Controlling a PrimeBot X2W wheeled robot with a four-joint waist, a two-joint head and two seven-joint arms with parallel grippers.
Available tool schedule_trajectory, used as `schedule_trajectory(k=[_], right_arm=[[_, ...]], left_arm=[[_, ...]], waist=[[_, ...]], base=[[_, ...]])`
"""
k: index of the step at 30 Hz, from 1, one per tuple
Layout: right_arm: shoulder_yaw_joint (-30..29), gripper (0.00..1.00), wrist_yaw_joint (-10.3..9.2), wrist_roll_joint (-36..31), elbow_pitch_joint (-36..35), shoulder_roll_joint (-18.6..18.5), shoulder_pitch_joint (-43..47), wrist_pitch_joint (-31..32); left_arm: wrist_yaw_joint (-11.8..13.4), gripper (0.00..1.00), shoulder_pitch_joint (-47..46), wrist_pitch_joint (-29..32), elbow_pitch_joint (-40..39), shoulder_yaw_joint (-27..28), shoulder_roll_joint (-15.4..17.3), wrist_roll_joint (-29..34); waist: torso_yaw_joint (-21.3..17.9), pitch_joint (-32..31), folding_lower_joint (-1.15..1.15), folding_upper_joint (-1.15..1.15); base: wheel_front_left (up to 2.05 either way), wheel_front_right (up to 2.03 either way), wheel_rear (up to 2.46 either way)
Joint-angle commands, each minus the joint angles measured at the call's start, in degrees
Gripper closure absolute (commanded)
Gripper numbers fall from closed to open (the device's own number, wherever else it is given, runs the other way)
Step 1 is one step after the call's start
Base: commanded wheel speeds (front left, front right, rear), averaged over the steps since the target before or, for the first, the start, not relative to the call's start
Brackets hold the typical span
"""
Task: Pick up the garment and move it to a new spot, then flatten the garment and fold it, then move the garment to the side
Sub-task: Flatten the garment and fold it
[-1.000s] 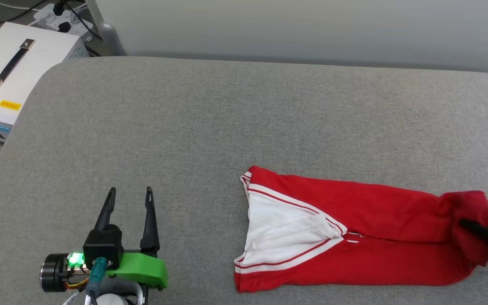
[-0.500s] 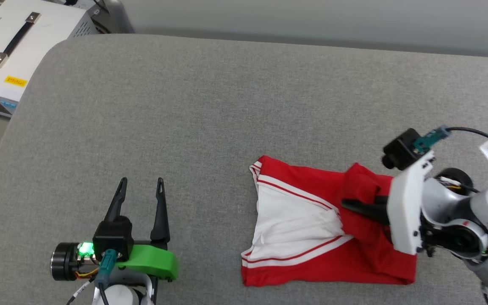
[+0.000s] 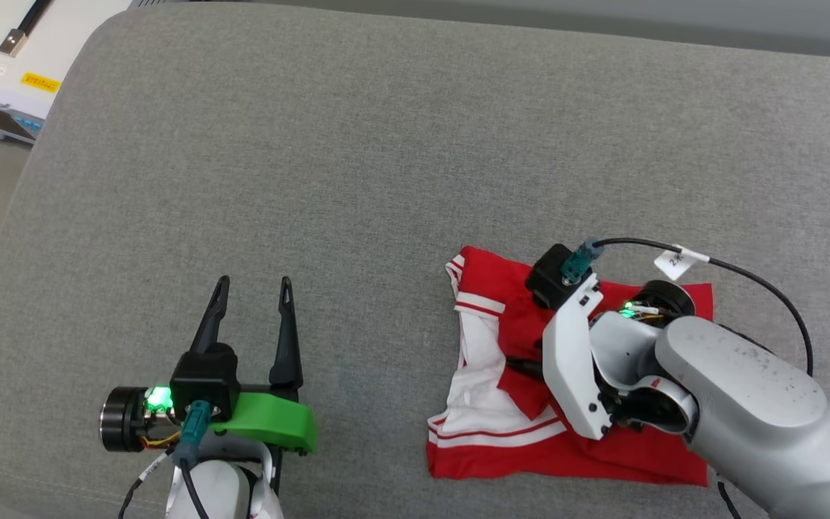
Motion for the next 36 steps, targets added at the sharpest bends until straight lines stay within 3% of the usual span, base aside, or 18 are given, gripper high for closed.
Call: schedule_trajectory(k=[1,4,5,6,13,19,23,27,36], right_arm=[[1.5,1.00,-0.03,-0.7,1.6,0.0,-0.5,-1.2],[3.8,1.00,-0.03,-0.4,4.2,0.0,-0.6,-4.5],[4.2,0.66,-0.03,-0.2,4.4,-0.1,-0.8,-5.7],[4.4,0.00,-0.03,-0.1,4.4,-0.3,-1.0,-7.5],[2.8,0.00,-0.03,-2.0,-0.8,-4.5,-0.8,-23.8],[-8.2,0.00,-0.03,-10.4,1.5,-6.0,3.5,-40.8],[-18.4,0.00,-0.03,-17.3,4.4,-3.3,7.8,-48.2],[-29.2,0.00,-0.03,-24.9,4.2,-0.3,13.1,-50.7],[-48.6,0.00,-0.03,-37.0,-7.0,9.1,28.7,-51.1]], left_arm=[[-0.2,0.00,-1.1,-0.3,0.1,0.1,-0.5,0.4],[-0.2,0.00,-0.9,-0.3,0.3,0.4,-0.7,0.5],[-0.1,0.00,-0.7,-0.3,0.4,0.6,-0.7,0.5],[-0.1,0.00,-0.5,-0.3,0.5,0.8,-0.7,0.6],[-0.3,0.00,1.3,-0.3,1.0,2.0,-0.3,1.1],[-0.6,0.00,3.2,-0.3,0.9,3.3,0.3,1.0],[-0.8,0.00,4.4,-0.3,0.8,4.0,0.6,0.8],[-0.9,0.00,5.2,-0.3,0.4,4.1,0.5,0.9],[-1.4,0.00,6.5,-0.3,-0.3,4.4,0.5,0.9]], waist=[[0.3,0.4,0.00,0.00],[0.1,0.0,0.00,0.00],[-0.2,-0.3,0.00,0.00],[-0.4,-0.7,0.00,0.00],[-2.8,-5.1,0.00,0.00],[-5.9,-8.7,0.00,0.00],[-7.9,-10.2,0.00,0.00],[-9.2,-11.1,0.00,0.00],[-10.0,-12.5,0.00,0.00]], base=[[0.00,0.00,0.00],[0.00,0.00,0.00],[0.00,0.00,0.00],[0.00,0.00,0.00],[0.00,0.00,0.00],[0.00,0.00,0.00],[0.00,0.00,0.00],[0.00,0.00,0.00],[0.00,0.00,0.00]])
